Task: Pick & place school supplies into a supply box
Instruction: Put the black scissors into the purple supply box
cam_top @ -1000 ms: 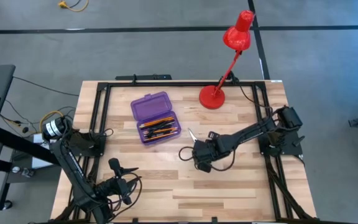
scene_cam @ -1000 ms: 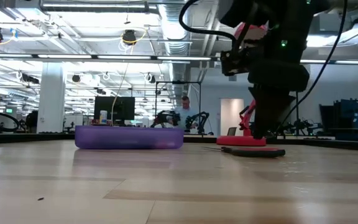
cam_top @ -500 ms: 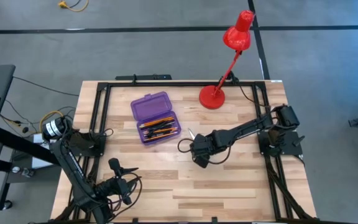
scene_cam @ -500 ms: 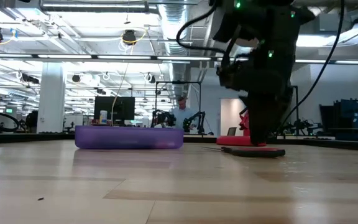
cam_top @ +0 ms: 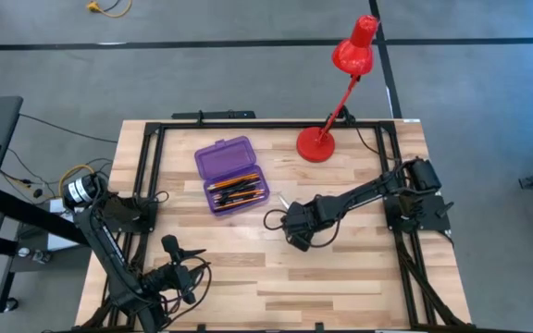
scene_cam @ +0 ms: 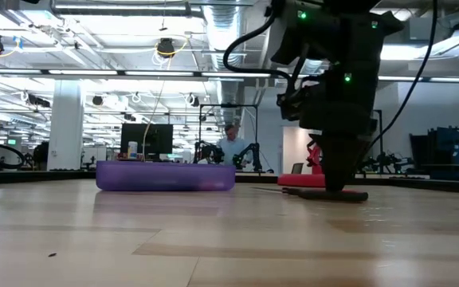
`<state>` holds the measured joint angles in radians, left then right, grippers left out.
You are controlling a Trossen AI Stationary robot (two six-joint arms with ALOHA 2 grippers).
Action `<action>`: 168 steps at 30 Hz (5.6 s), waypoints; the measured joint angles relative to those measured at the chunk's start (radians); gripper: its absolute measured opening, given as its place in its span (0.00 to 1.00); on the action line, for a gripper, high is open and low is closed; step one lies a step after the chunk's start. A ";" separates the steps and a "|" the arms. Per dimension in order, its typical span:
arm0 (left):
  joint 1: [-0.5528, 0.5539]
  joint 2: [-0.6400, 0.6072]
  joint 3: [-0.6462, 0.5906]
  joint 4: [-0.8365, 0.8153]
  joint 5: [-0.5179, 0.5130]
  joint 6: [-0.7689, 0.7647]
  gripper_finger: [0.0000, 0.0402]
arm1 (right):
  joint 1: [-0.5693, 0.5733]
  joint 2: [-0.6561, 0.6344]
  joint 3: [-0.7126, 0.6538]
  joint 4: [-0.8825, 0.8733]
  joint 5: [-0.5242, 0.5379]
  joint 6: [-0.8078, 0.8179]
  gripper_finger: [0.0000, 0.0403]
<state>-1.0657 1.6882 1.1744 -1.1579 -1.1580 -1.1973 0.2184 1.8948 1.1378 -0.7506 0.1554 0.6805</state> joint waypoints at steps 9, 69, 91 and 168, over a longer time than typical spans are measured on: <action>0.000 0.000 0.000 0.000 -0.001 -0.001 0.40 | 0.030 0.005 -0.002 0.019 0.001 -0.034 0.16; 0.000 0.000 0.000 0.001 -0.006 -0.063 0.40 | 0.112 0.005 0.046 0.234 0.866 -0.677 0.15; -0.001 -0.001 0.000 0.001 0.019 -0.071 0.40 | -0.107 0.118 0.098 0.808 0.578 -1.214 0.15; -0.006 -0.001 0.000 -0.031 0.000 -0.117 0.40 | -0.209 0.136 0.284 0.687 0.053 -1.106 0.31</action>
<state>-1.0718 1.6875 1.1740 -1.1890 -1.1580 -1.3144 0.0097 2.0309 1.4220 -0.0632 0.2086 -0.4259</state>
